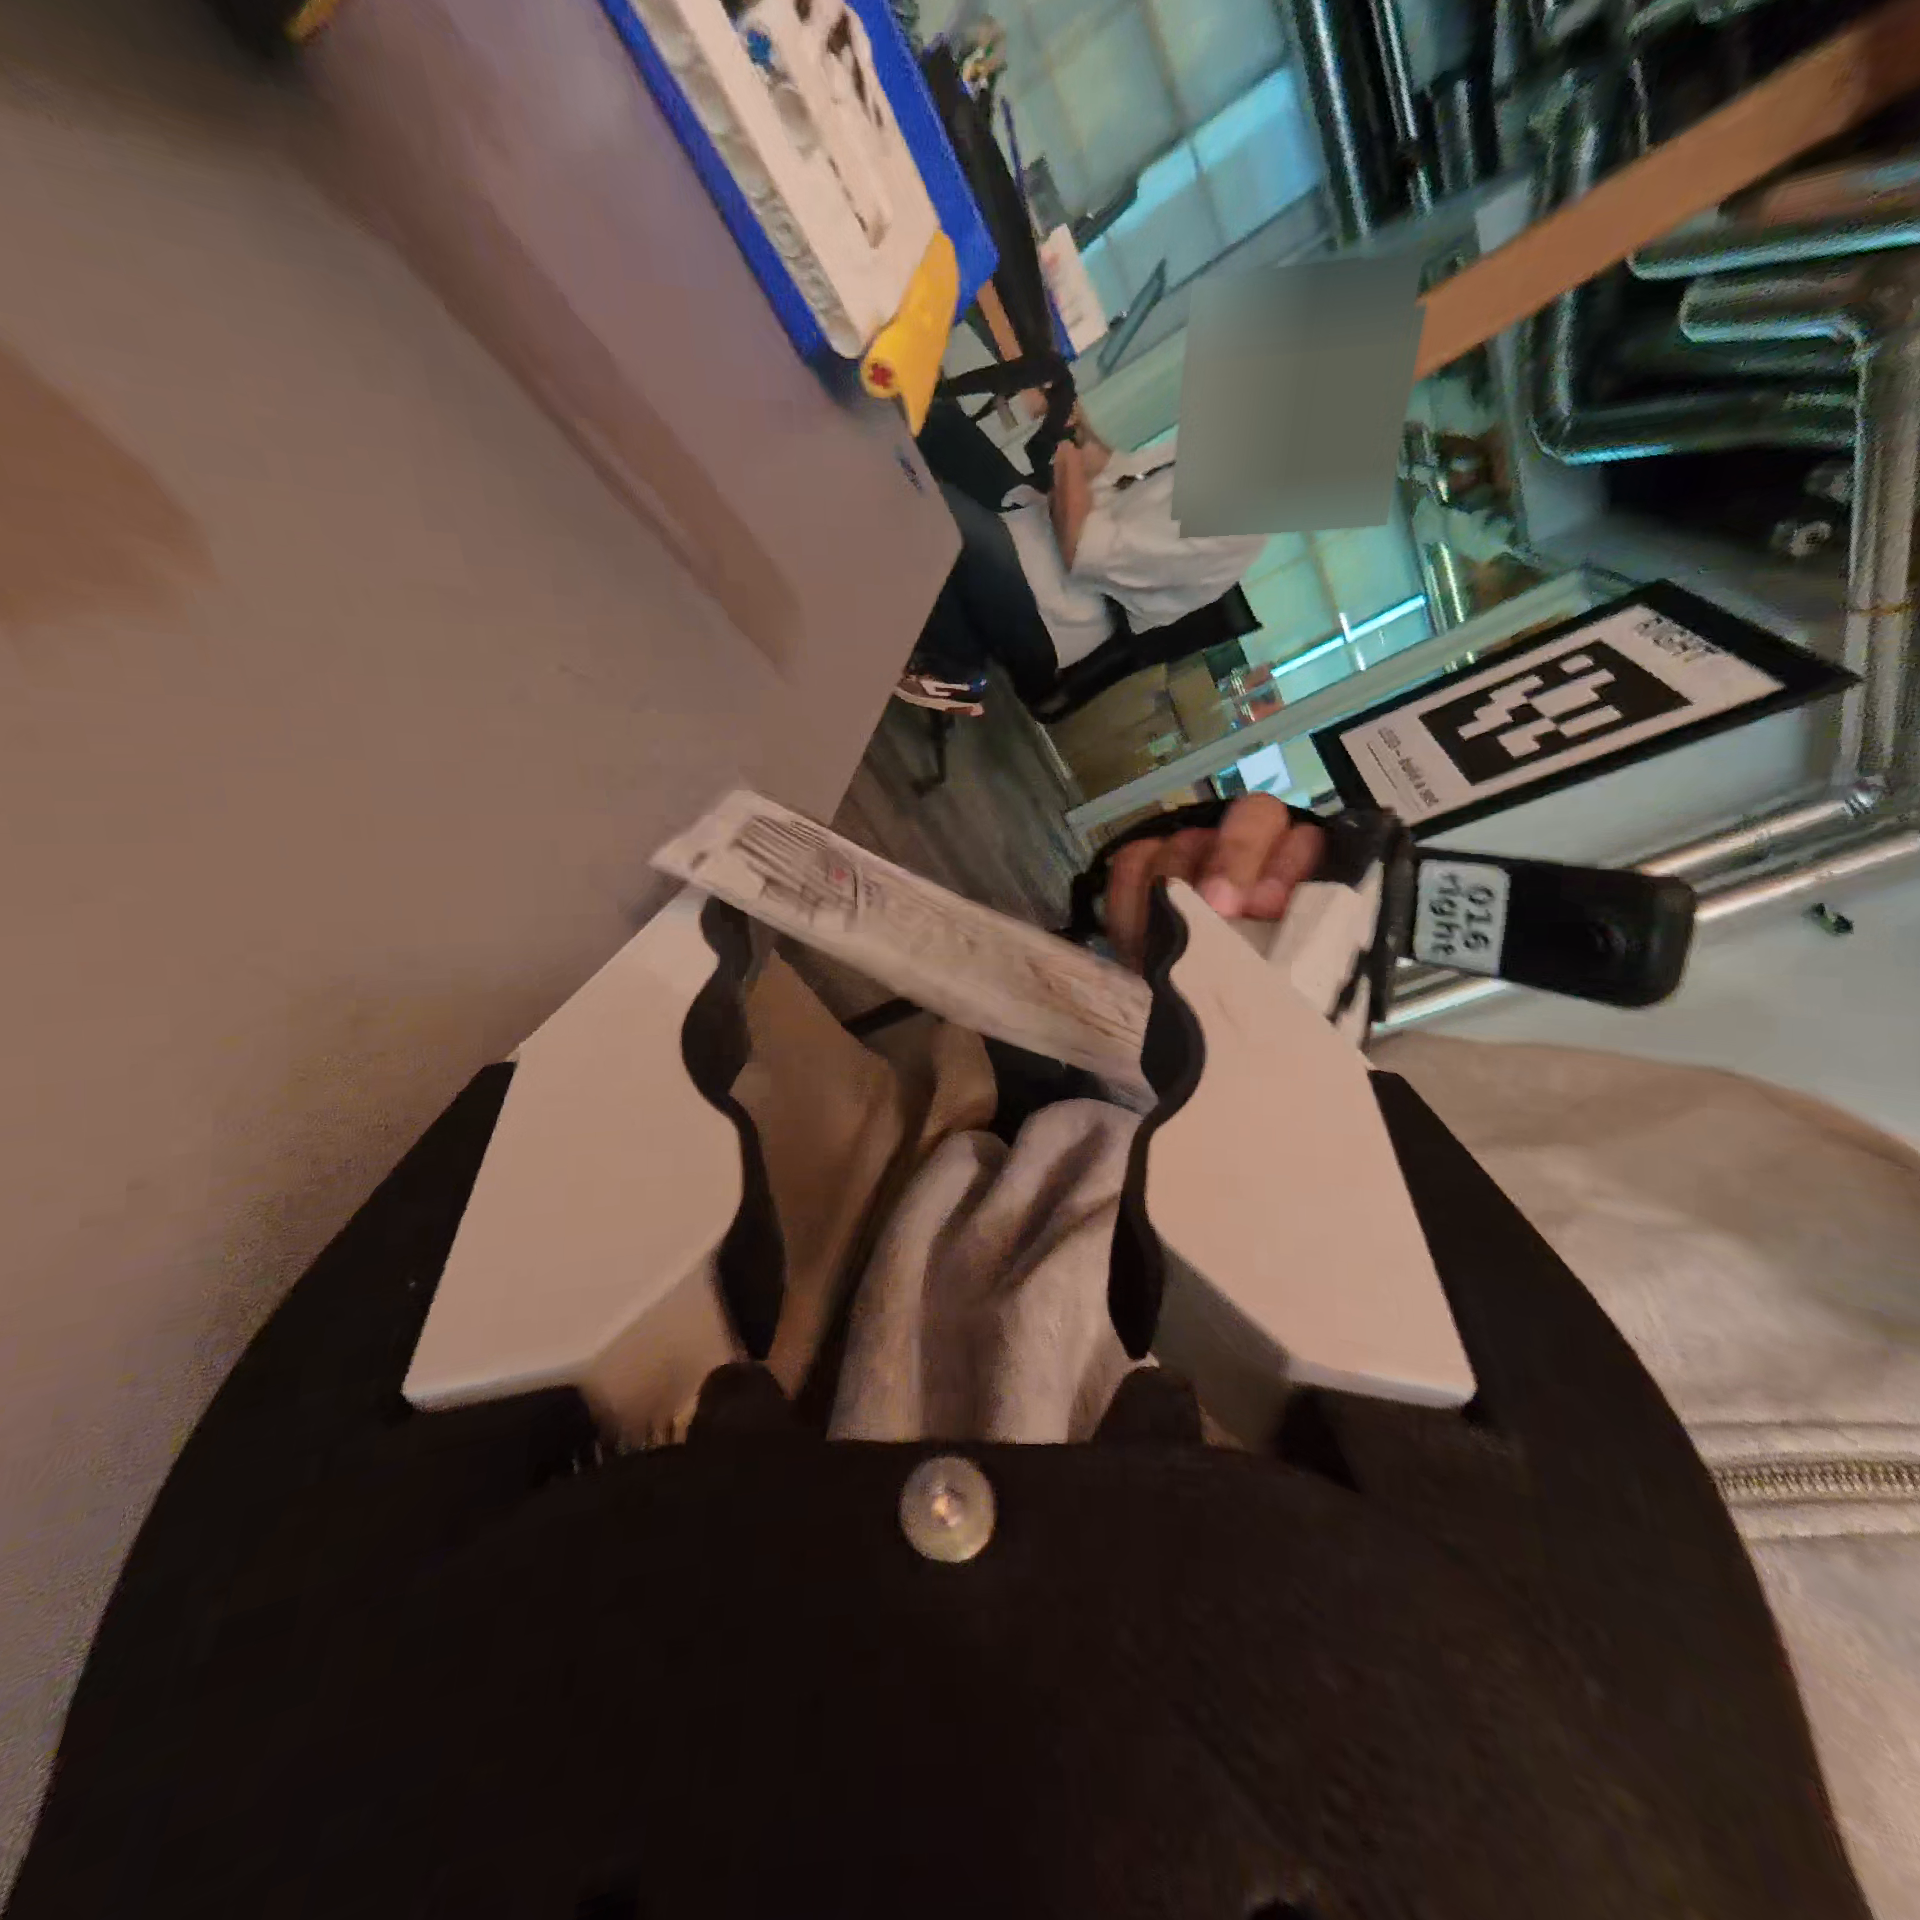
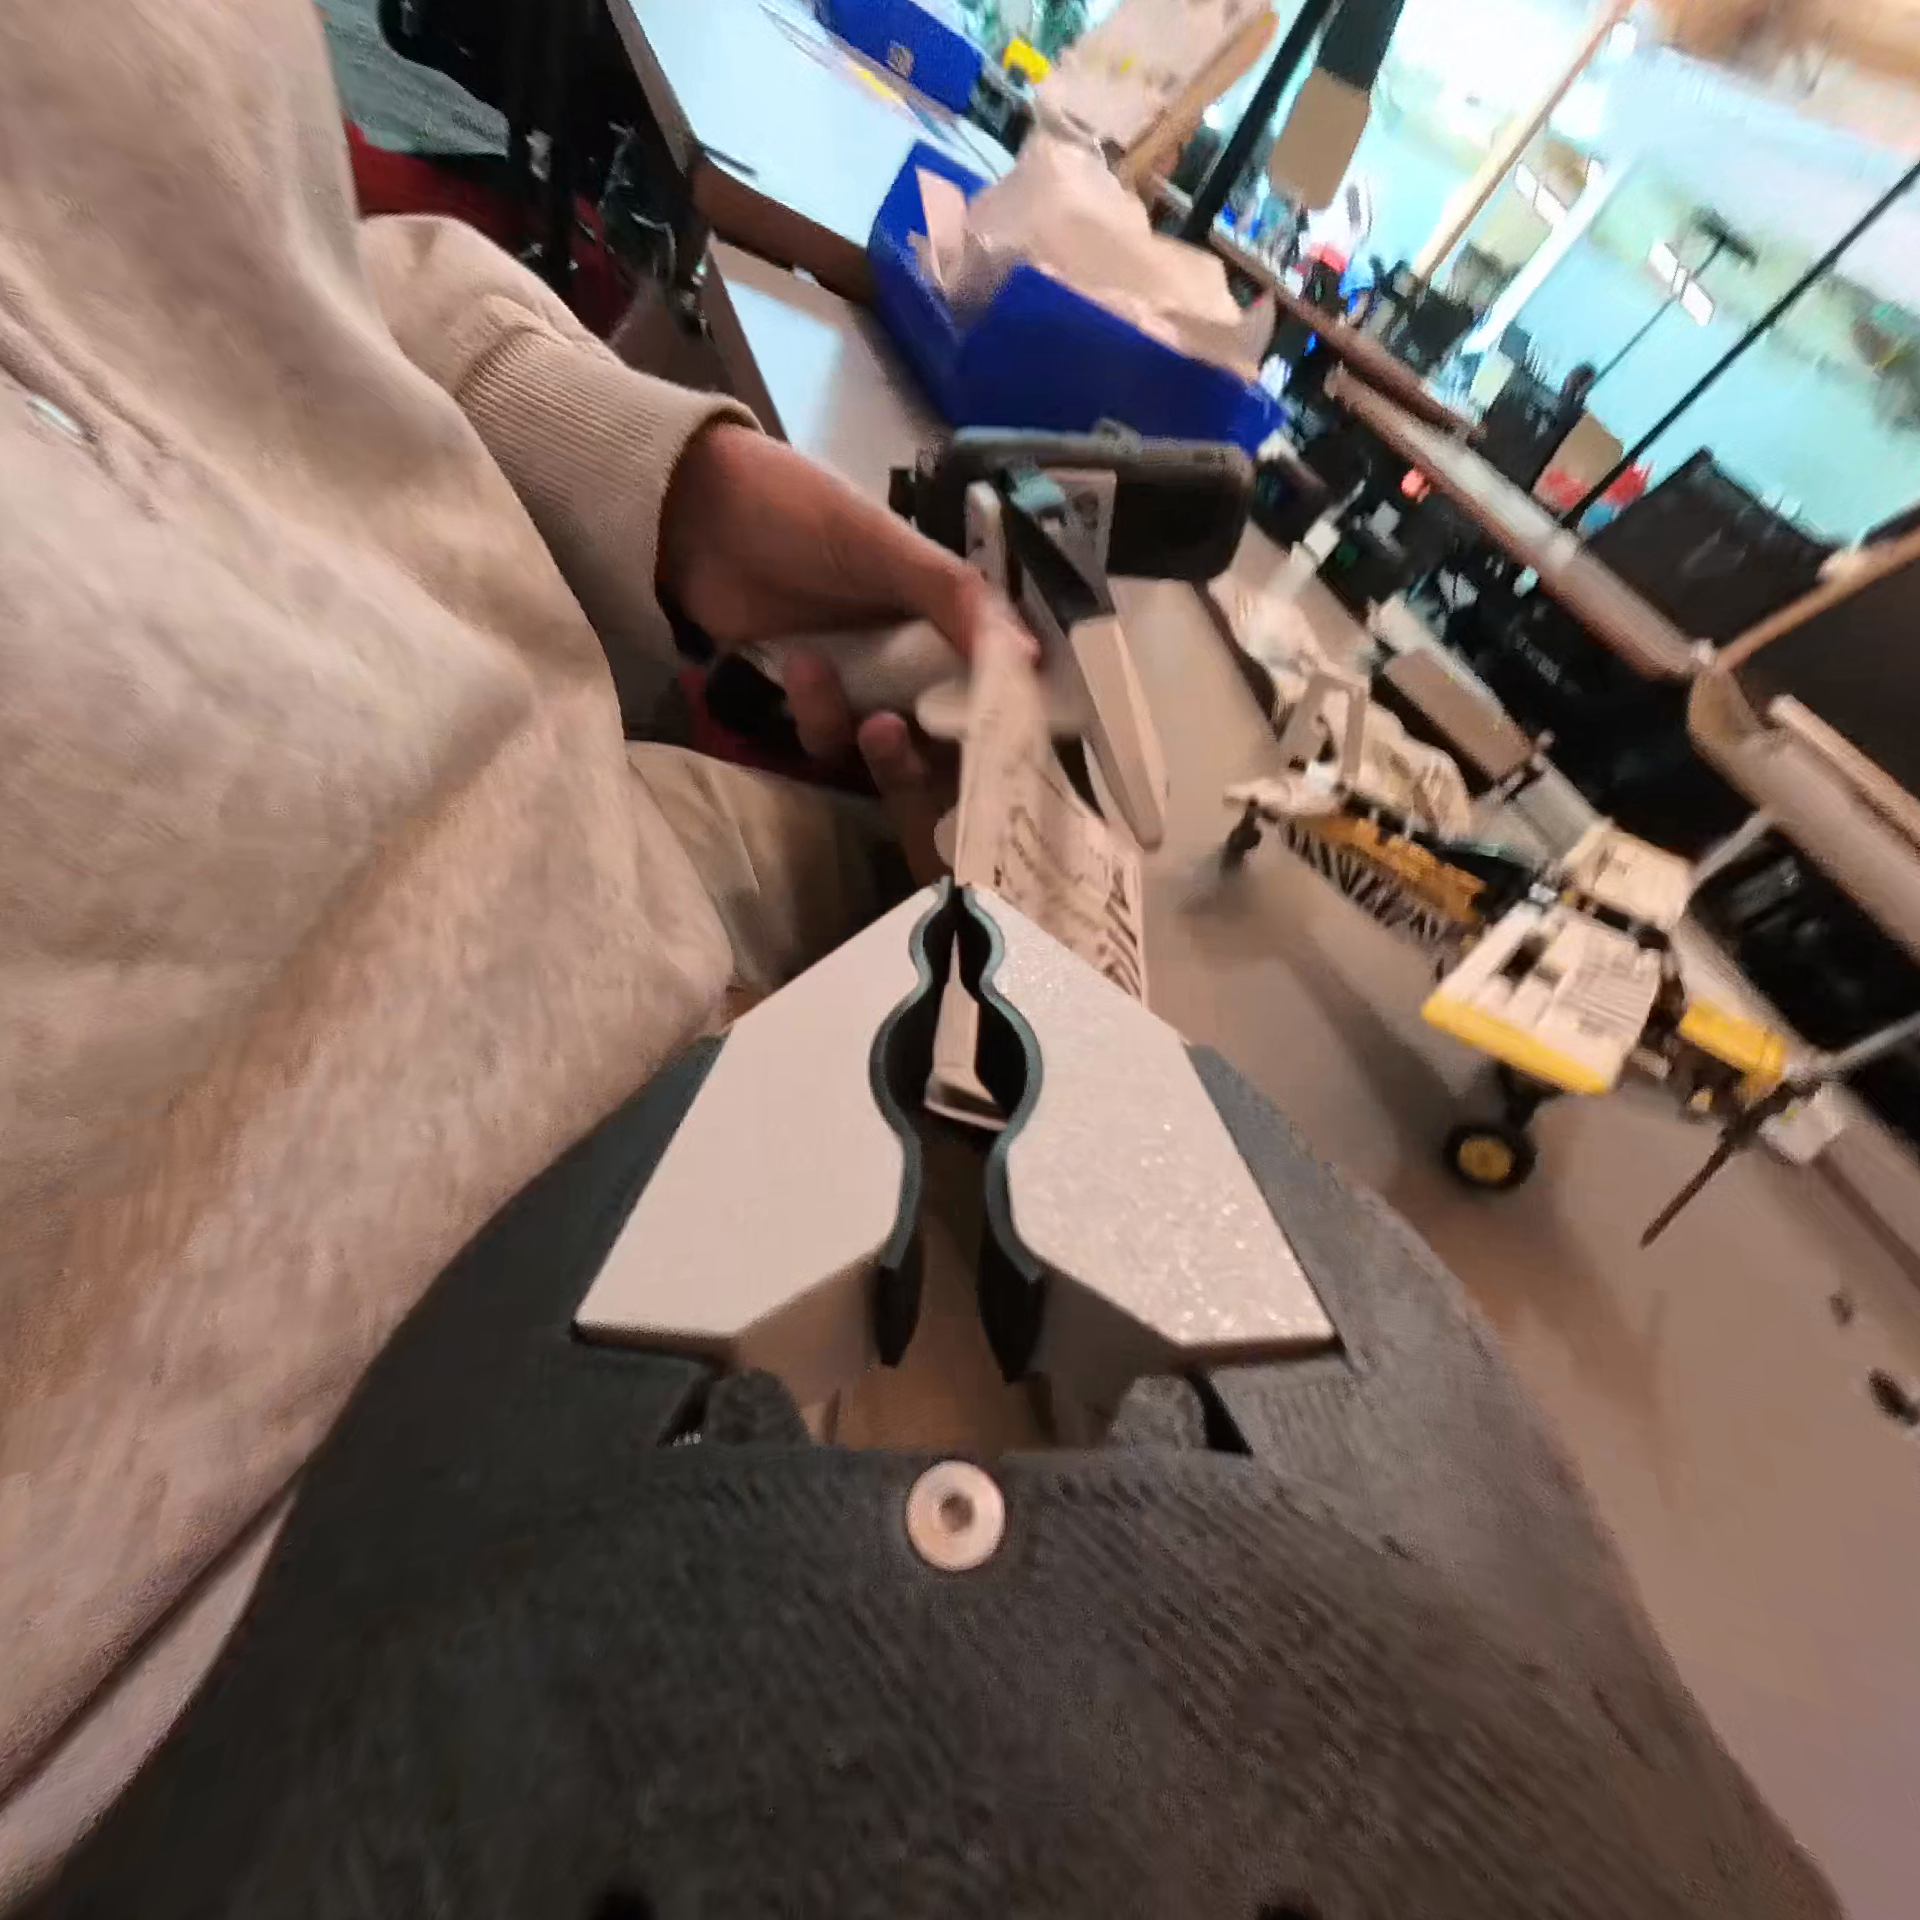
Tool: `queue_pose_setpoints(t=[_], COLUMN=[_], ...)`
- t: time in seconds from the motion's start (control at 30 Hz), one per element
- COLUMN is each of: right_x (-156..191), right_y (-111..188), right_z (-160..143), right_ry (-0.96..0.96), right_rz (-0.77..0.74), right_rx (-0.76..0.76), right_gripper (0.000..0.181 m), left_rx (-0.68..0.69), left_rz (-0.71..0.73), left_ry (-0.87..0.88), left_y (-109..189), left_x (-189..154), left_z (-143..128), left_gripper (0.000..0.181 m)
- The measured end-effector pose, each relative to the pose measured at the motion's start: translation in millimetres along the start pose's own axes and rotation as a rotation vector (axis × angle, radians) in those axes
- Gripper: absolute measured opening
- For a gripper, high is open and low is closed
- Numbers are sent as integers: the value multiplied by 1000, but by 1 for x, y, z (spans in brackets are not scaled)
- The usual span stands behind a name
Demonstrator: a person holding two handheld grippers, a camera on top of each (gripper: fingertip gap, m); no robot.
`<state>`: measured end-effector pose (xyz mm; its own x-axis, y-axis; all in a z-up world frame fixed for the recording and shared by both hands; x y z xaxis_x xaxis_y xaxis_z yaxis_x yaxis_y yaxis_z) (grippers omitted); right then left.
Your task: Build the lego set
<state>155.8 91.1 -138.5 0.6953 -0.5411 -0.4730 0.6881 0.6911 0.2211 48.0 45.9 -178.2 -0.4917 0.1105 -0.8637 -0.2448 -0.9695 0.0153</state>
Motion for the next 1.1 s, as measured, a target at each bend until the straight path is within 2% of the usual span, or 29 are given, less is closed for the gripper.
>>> queue_pose_setpoints(t=[0.03,0.1,0.17,0.2,0.3,0.33,0.37,0.4,0.43,0.5,0.6,0.73,0.8,0.83,0.9,1.1], right_x=[4,11,14,16,21,21,18,10,-3,-40,-66,-52,-33,-25,-22,-46], right_y=[-2,-6,-9,-11,-13,-13,-10,-7,-2,1,-16,-45,-54,-57,-63,-65], right_z=[5,8,6,4,1,6,14,24,32,35,8,-12,-22,-28,-35,-34], right_ry=[40,87,99,101,68,-16,-134,-250,-348,-502,-589,-667,-741,-774,-838,-932], right_rz=[4,13,12,10,28,58,102,136,141,59,1,152,298,362,414,358], right_rx=[-8,-6,6,13,9,-29,-76,-124,-171,-214,-66,44,81,100,74,-113], right_gripper=[0,0,0,0,1,15,40,55,61,66,75,63,41,38,17,0], left_rx=[-16,-41,-108,-141,-223,-217,-195,-164,-127,-55,93,302,349,355,344,153], left_rz=[2,-69,-143,-167,-234,-232,-229,-218,-206,-221,-229,-187,-180,-181,-165,-158], left_ry=[3,27,48,49,12,-8,-35,-63,-94,-164,-240,-283,-298,-306,-317,-341], left_y=[3,5,11,14,24,26,25,24,21,16,8,1,-1,-2,-3,9], left_x=[0,-6,-13,-15,-27,-29,-32,-35,-37,-46,-52,-40,-33,-29,-20,-16], left_z=[0,-2,2,4,13,14,13,12,9,5,-4,-19,-25,-26,-27,-5], left_gripper=[69,54,21,11,3,0,0,0,0,0,0,0,0,0,0,0])
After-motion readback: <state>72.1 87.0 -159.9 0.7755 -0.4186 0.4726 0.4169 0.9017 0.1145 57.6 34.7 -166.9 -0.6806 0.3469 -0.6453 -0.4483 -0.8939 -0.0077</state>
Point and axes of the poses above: each gripper's, where its closed fingertips meet, y back along the fingers, z out of its top, x = y × z across the jaws, the point moved 3 cm from there along y, back along the fingers, and after that the axes turned 6 degrees about -z, right-handed, at the moved point
